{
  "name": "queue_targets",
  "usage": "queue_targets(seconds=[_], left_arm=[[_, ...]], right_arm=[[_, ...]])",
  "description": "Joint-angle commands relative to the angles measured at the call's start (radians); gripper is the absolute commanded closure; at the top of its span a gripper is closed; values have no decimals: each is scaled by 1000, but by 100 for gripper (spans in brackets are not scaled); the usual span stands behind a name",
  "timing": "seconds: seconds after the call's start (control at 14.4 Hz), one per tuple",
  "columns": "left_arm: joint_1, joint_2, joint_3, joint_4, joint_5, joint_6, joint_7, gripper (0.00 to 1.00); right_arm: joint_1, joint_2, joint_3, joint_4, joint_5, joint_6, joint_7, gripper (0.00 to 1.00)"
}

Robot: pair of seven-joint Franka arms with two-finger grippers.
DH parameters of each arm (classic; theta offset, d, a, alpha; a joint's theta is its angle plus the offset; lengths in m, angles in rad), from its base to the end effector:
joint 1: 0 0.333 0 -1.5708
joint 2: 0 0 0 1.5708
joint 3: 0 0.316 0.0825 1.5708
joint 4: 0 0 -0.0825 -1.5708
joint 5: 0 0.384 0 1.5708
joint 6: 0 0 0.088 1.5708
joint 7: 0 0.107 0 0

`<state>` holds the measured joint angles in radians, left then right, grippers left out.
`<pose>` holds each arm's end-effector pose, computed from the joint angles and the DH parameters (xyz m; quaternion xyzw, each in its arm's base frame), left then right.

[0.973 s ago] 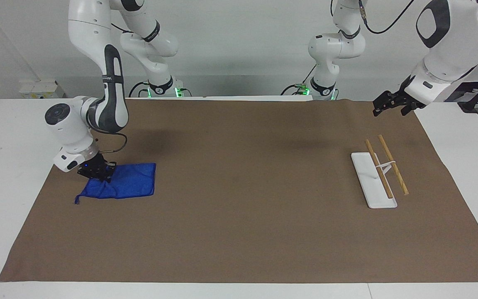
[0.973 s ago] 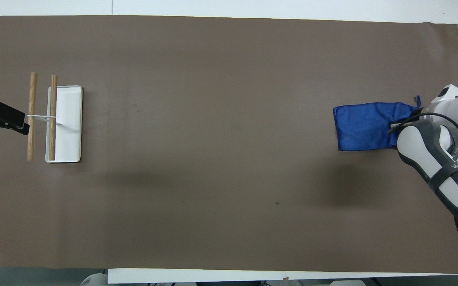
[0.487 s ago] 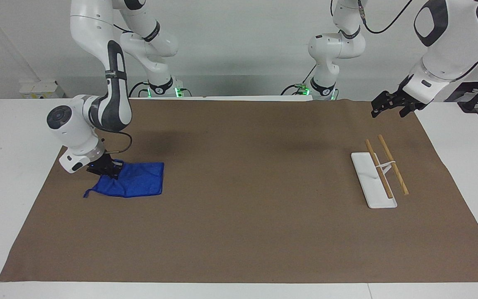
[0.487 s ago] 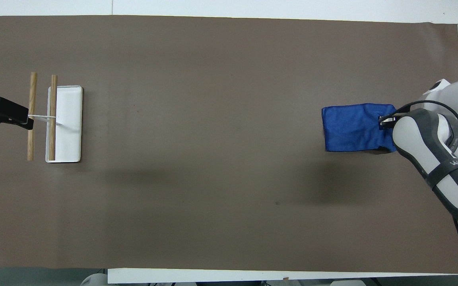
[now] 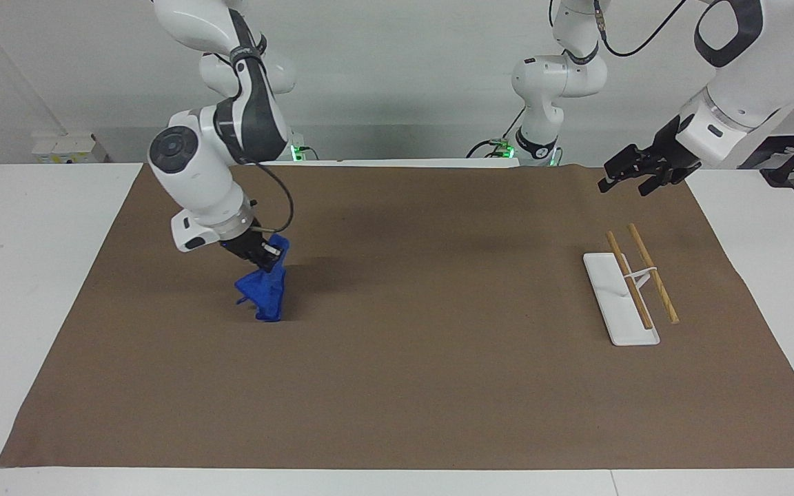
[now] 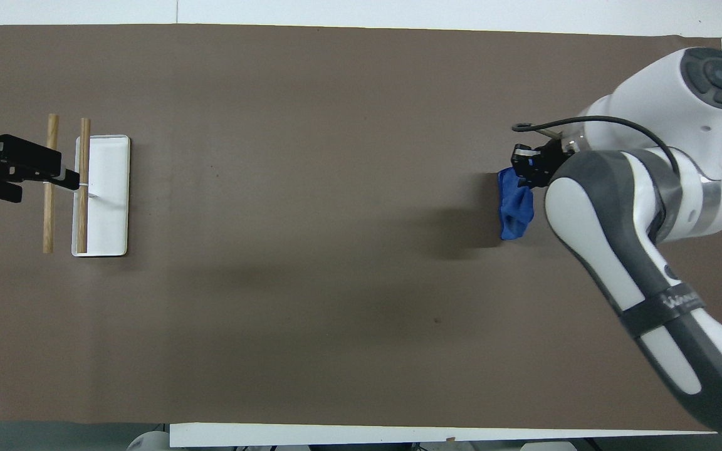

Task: Right arm passes towel to left arm to hang
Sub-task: 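Lift the blue towel with the right gripper and carry it toward the rack, then bring the towel to the left gripper while the left gripper reaches forward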

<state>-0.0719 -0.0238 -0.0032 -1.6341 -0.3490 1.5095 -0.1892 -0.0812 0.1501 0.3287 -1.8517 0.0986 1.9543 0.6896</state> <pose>0.5346 -0.0787 0.6096 0.9821 0.0542 -0.0721 0.1655 0.5764 0.1448 0.4418 -0.9684 0.2387 0.0493 0.0529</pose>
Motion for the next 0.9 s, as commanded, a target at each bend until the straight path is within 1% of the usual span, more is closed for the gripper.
queue_targets(seconds=[0.0,0.07,0.14,0.21,0.28,0.42,0.56,0.63,0.76,0.83], left_arm=[[-17,-30,5,-71,-74,122,-198,0],[-23,-56,-3,-119,-74,180,-299,0],[-34,-67,-6,-150,-77,220,-335,0],[-37,-80,-6,-185,-108,247,-346,0],[-35,-103,-3,-231,-166,280,-386,0],[-40,-148,-6,-330,-188,389,-562,0],[-69,-179,-9,-418,-194,487,-714,0],[-74,-180,-9,-434,-194,498,-804,0],[-74,-185,-9,-444,-196,482,-993,0],[-72,-197,-9,-461,-199,456,-1039,0]], right_arm=[[-11,31,125,60,44,23,259,100],[13,49,147,77,93,56,356,100],[40,58,154,97,128,86,428,100],[64,69,171,115,159,115,495,100],[78,84,190,135,188,141,567,100],[95,104,240,175,271,213,706,100],[115,124,274,192,341,297,784,100],[127,135,298,198,383,358,826,100],[132,160,352,213,438,472,898,100],[144,181,384,229,450,535,938,100]])
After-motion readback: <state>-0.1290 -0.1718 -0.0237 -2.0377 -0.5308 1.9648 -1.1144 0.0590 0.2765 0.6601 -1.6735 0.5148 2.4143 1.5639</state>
